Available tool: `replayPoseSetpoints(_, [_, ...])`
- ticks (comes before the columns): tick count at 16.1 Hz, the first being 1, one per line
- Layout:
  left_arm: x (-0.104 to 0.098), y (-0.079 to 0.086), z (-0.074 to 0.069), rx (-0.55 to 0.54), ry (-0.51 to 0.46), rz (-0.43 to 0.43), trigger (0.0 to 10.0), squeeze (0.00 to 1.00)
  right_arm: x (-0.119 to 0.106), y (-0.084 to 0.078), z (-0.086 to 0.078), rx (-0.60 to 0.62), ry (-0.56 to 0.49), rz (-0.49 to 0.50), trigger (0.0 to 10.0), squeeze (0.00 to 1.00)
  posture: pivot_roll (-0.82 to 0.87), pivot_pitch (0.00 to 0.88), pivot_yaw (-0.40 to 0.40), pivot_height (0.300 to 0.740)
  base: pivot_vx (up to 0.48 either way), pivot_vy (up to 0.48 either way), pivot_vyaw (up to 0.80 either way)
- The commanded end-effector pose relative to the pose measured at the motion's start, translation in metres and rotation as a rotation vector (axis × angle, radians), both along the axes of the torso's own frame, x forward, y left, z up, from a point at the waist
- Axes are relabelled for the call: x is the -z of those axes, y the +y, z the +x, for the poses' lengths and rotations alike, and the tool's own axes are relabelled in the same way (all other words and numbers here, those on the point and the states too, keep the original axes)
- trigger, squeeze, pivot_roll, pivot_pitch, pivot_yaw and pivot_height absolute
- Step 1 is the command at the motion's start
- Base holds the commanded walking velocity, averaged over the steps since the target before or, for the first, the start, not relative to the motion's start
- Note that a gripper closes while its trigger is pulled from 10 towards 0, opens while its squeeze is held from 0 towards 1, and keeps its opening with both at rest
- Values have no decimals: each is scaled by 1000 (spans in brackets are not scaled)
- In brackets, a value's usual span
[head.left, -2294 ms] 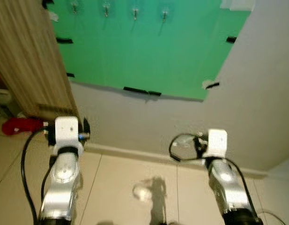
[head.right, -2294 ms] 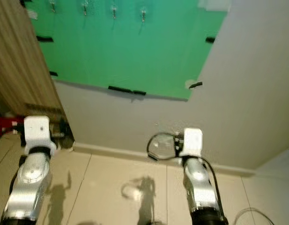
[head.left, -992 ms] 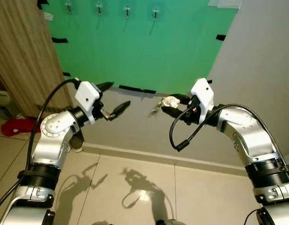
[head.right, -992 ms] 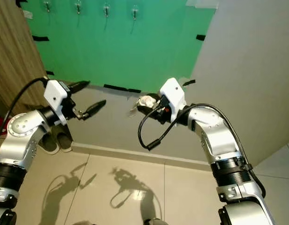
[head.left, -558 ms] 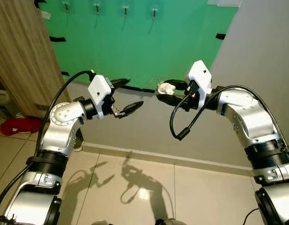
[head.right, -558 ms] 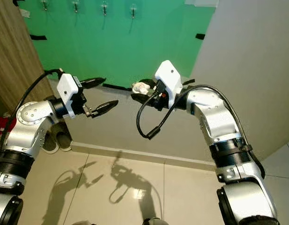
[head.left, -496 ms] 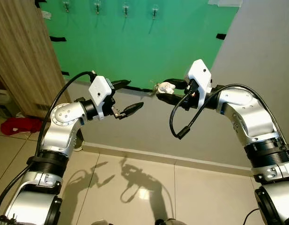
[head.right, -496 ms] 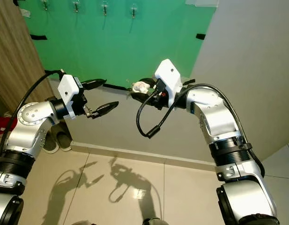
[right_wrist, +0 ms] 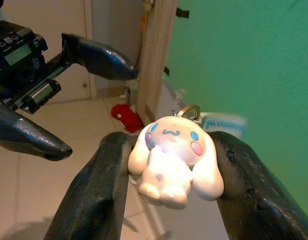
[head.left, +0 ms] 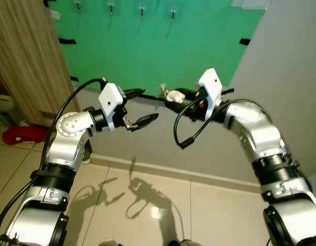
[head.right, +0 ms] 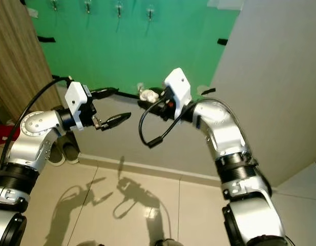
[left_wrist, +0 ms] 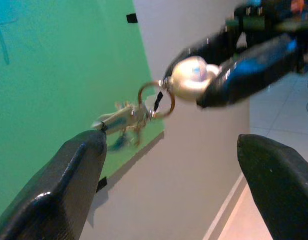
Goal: Hang keys on a hook
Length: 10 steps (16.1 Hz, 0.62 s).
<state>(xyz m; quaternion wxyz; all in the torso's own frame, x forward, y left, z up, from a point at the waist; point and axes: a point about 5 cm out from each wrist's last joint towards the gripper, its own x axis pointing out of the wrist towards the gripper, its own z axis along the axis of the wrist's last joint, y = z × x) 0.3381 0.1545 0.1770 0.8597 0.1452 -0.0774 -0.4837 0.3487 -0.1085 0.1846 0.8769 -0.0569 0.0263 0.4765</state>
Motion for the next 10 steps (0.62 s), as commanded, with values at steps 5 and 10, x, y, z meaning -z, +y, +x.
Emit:
replayPoseSetpoints(5, [-2, -15, 5, 54, 10, 21, 10000, 0, 7, -4, 0, 58, 103, 144, 10000, 0, -34, 0, -78, 740, 0, 0, 0])
replayPoseSetpoints(10, [2, -17, 9, 44, 26, 30, 10000, 0, 5, -2, -3, 38, 111, 148, 10000, 0, -44, 0, -89, 740, 0, 0, 0])
